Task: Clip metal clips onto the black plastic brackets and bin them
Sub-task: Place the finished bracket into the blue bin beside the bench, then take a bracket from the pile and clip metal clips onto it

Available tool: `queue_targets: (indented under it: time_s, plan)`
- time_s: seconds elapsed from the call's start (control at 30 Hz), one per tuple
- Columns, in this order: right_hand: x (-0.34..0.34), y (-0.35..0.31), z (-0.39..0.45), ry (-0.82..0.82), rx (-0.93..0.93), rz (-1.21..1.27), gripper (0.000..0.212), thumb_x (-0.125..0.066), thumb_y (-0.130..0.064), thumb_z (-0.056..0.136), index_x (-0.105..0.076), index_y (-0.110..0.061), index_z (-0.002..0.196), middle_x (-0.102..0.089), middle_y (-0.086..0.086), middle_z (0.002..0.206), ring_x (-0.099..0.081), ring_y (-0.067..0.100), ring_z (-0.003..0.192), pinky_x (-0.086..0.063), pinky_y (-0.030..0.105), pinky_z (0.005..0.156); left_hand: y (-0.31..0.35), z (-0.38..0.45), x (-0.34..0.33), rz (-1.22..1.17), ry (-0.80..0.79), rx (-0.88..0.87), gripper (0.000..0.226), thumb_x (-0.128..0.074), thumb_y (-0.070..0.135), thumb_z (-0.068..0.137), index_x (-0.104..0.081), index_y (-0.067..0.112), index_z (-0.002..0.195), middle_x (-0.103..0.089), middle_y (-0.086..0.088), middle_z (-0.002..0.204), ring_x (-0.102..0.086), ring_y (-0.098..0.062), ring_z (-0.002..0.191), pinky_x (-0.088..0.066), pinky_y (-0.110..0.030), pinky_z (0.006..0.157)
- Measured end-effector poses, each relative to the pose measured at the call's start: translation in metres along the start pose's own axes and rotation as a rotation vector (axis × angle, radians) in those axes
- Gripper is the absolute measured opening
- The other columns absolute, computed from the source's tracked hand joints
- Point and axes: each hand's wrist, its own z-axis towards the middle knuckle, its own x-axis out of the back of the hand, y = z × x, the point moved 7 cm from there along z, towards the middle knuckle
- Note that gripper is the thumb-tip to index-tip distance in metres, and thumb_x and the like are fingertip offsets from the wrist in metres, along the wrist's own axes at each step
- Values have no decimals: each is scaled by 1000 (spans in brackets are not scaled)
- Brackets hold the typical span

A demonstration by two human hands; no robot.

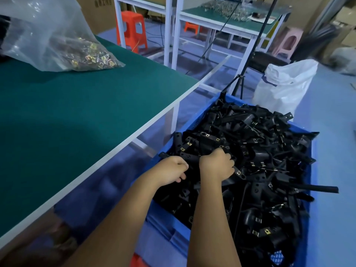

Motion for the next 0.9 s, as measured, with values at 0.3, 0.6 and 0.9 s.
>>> queue_targets:
  time_s: [0.3, 0.6, 0.9]
  plan:
    - [41, -123, -73, 180, 281, 964, 19, -50, -9, 92, -67, -14, 100, -65, -1, 99, -60, 25, 99, -45, 35, 79, 75, -56, 95, -27, 529, -392, 25, -37, 14, 84, -50, 28, 68, -56, 8, 63, -47, -10, 59, -38, -28, 54]
    - [26, -326, -233, -200, 939, 1037, 20, -49, -7, 91, -67, -15, 94, -69, 2, 99, -58, 21, 96, -39, 30, 75, 20, -181, 279, -285, 1141, -622, 13, -39, 0, 77, -45, 1, 66, -47, -3, 59, -39, -11, 60, -33, -30, 54]
    - [-96, -383, -382, -744, 1254, 600, 18, -47, -24, 96, -62, -28, 104, -63, -8, 104, -58, 11, 92, -42, 29, 68, -135, -280, 364, -246, 1447, -191, 35, -40, 4, 94, -63, 19, 72, -61, 8, 62, -50, -5, 55, -42, -30, 54]
